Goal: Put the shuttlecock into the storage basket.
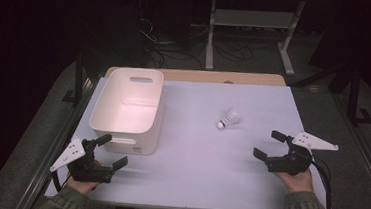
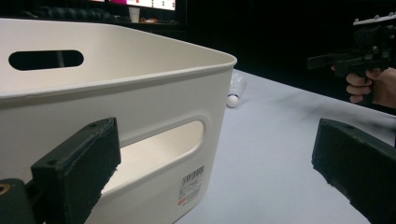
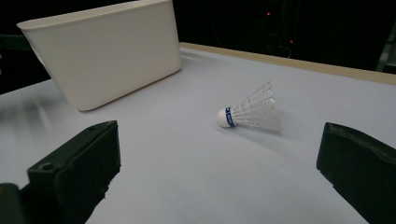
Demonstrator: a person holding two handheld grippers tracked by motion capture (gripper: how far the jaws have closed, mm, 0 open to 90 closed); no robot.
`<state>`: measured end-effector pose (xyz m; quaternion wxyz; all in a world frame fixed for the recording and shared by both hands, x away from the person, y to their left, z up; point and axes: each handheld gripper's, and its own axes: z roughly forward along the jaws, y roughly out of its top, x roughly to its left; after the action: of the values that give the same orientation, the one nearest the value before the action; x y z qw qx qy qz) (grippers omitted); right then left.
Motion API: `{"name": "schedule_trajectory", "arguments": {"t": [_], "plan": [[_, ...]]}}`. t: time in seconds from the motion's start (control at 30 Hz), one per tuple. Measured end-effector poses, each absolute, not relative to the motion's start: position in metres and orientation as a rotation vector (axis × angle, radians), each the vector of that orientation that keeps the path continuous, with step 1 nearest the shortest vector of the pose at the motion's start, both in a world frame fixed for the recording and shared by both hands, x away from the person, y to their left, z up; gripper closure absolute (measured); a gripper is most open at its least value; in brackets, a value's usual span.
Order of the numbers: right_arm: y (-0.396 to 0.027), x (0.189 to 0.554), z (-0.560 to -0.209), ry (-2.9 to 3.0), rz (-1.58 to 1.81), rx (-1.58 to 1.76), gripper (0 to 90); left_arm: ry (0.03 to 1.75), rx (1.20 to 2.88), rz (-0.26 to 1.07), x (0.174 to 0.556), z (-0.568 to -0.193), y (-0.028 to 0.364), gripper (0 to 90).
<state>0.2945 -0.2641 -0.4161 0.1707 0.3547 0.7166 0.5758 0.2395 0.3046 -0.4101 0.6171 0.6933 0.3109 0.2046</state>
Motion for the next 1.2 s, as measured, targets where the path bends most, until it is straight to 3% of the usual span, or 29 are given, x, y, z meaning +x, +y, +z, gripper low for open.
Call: {"name": "schedule_trajectory", "arguments": {"t": [1.2], "plan": [[-0.26, 0.299, -0.401, 2.098, 1.552, 1.003, 0.0, 0.724, 1.602, 0.473, 0.24, -0.41, 0.307, 0.8]]}}
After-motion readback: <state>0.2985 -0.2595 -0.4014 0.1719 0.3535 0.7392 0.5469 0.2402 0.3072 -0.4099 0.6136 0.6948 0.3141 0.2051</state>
